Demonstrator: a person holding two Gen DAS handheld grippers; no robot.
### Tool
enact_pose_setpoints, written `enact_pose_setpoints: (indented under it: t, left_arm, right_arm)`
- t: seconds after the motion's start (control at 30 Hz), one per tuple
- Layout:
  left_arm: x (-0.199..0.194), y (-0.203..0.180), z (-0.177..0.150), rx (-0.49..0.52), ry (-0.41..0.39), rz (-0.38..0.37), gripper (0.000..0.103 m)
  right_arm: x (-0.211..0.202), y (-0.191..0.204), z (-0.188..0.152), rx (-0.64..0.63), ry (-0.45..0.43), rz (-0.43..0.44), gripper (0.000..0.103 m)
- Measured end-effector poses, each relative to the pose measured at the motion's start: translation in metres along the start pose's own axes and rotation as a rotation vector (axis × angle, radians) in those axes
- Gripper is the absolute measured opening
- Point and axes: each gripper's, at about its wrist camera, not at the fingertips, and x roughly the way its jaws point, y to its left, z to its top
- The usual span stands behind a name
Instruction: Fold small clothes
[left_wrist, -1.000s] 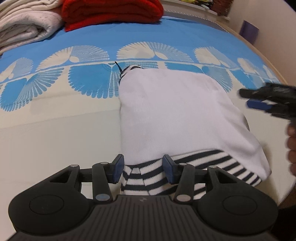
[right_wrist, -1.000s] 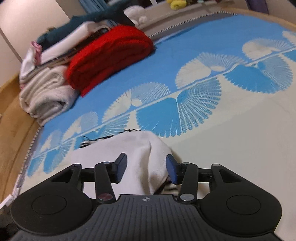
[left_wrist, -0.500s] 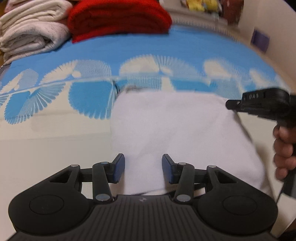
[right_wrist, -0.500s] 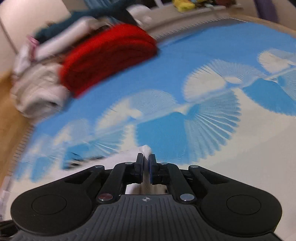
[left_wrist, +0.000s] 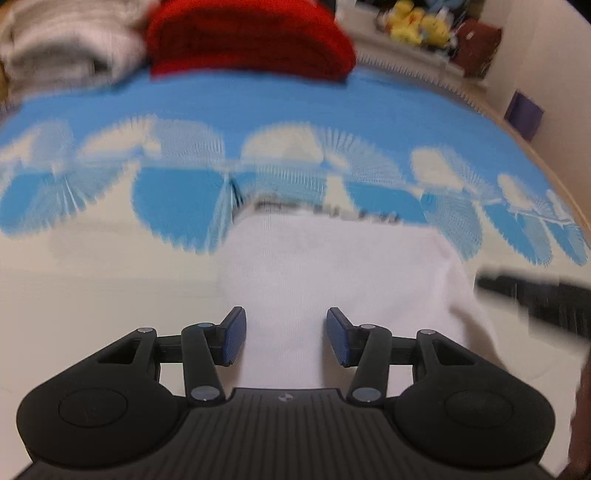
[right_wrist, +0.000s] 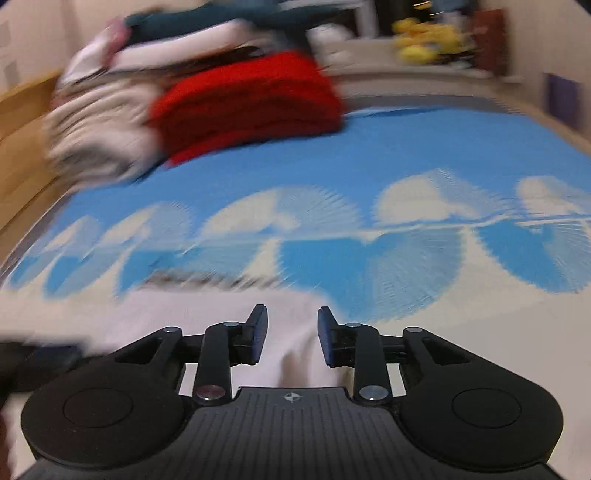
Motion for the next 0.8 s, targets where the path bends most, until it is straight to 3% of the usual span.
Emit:
enact_pose_setpoints:
  t: [0.03,0.1,0.17,0.3,0.33,0.4,0.47,0.57,0.7,0.8]
  left_arm:
    - [0.009,-0.001,-0.001,0.005,0.025,0.008,0.056]
    - [0.011,-0.007,0.0,0.053,0.015,0.044,0.062]
    - [-0.001,-0.011,-0.001,0.065,0.002,0.037,0.062]
    - [-0.041,-0.017,-0.009,0.16,-0.079,-0.056,0.064]
    - [-0.039,-0.021,-0.014,0.209,-0.061,-0.059,0.065]
    - [-0.013,-0.024,-0.028,0.27,0.076,-0.02,0.071]
    - [-0.008,-0.03,-0.036,0.321,0.066,0.034,0.086]
    - [-0.029,-0.032,-0.038,0.311,-0.002,0.05,0.086]
    - [-0.071,-0.029,-0.046,0.28,-0.132,0.086,0.087]
    - [-0.105,-0.024,-0.053,0.188,-0.174,0.11,0.097]
  right_arm:
    - [0.008,0.003,-0.008,-0.028,0.084,-0.002,0.041]
    - [0.029,0.005,-0.031,-0.118,0.255,-0.068,0.042]
    - [0.025,0.004,-0.036,-0.135,0.259,-0.098,0.047]
    - [-0.004,0.007,-0.027,-0.085,0.159,-0.067,0.046]
    - [-0.002,0.008,-0.03,-0.094,0.175,-0.07,0.046]
    - [0.017,0.007,-0.047,-0.122,0.284,-0.109,0.048]
    - [0.028,0.003,-0.057,-0.1,0.333,-0.122,0.05]
    - [0.018,-0.004,-0.045,0.017,0.308,-0.134,0.051]
    - [-0.032,0.002,-0.034,0.046,0.149,-0.165,0.053]
    - [-0.076,0.001,-0.034,0.07,0.018,-0.173,0.064]
